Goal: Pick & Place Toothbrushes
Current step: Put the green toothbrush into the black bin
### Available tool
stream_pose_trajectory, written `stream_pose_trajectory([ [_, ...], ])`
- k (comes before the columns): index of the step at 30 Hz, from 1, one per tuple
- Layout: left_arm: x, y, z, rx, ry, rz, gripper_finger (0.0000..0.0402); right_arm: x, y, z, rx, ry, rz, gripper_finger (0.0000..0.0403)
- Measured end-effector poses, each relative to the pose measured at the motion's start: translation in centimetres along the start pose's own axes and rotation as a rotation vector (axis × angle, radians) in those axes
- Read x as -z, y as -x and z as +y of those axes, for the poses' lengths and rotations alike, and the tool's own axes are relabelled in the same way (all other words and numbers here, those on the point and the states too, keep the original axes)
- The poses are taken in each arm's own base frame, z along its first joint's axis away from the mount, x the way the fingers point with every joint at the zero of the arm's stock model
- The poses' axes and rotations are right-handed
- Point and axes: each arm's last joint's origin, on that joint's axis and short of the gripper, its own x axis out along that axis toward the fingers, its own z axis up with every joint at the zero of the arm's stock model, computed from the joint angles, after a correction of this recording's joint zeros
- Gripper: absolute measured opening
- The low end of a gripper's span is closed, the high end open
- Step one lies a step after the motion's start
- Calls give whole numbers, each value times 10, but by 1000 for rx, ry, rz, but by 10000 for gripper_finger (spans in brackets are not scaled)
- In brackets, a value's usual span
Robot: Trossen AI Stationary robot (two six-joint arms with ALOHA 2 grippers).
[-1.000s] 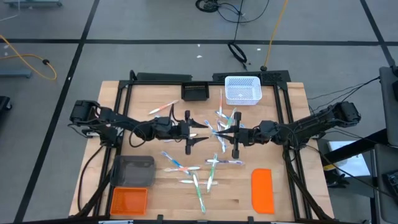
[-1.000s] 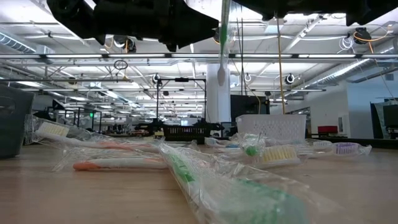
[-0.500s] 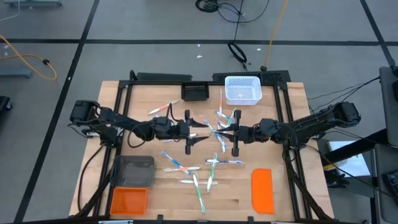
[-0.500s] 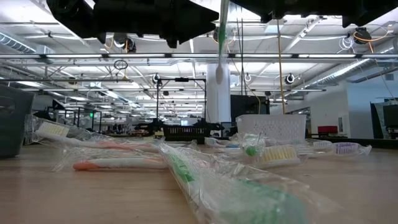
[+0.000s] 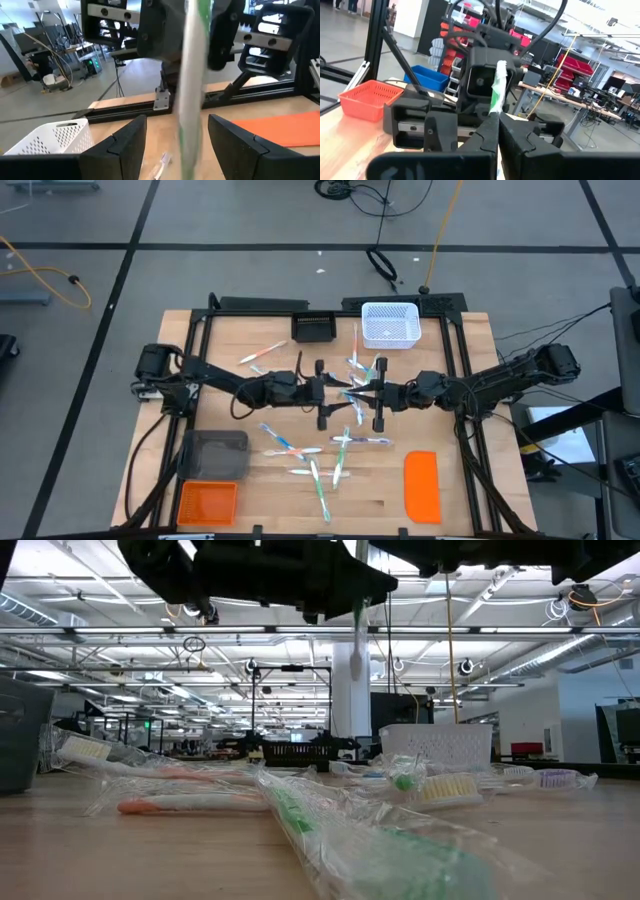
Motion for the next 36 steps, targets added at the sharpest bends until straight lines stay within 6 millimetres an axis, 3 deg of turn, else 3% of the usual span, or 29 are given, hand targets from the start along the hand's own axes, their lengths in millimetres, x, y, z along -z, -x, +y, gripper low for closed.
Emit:
stream_pose_trajectory([
  [8,4,0,-1,18,11,41,198,0,0,0,3,21,-5,0],
  [20,4,0,-2,73,-9,28,11,0,0,0,2,28,-3,0],
  [29,2,6,7,12,0,125,5,2,0,-2,75,69,41,0],
  [36,-8,24,18,-121,-17,284,3,0,2,-5,146,120,72,15],
])
